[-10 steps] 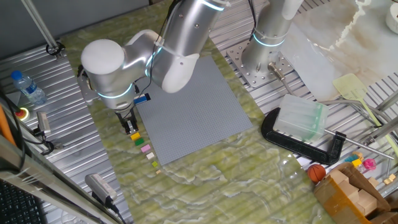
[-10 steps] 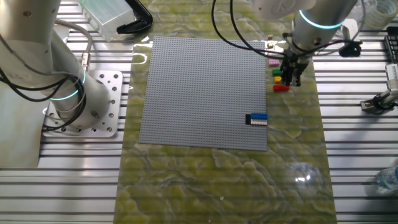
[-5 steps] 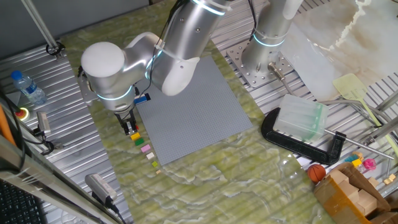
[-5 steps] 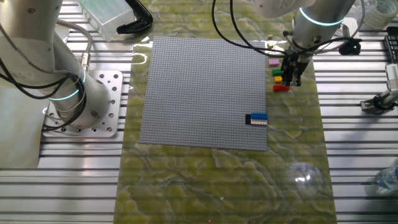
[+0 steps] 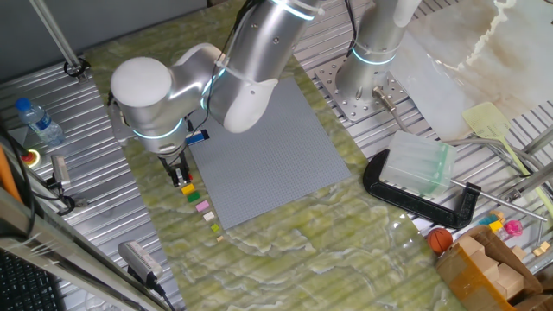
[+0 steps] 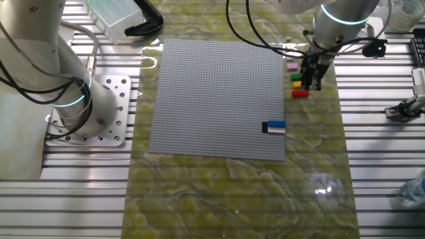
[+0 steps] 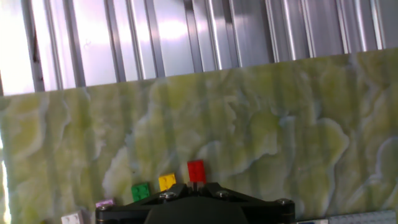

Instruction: Build with small Lego blocks

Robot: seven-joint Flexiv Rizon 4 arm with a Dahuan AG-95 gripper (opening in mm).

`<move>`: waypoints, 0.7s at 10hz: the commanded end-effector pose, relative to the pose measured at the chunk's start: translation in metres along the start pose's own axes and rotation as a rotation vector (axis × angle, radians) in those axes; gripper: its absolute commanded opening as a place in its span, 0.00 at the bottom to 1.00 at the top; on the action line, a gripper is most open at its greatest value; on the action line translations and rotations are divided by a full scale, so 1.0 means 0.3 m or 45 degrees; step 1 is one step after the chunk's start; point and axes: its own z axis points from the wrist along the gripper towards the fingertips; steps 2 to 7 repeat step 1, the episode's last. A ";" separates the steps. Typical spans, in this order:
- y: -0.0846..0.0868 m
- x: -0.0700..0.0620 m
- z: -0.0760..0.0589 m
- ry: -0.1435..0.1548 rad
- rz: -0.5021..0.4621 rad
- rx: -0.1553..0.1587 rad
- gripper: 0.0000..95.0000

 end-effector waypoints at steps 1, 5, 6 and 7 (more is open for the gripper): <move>-0.001 0.005 -0.002 0.001 0.005 0.001 0.00; -0.001 0.005 -0.002 0.001 0.005 0.001 0.00; -0.001 0.005 -0.002 0.001 0.005 0.001 0.00; -0.001 0.005 -0.002 0.001 0.005 0.001 0.00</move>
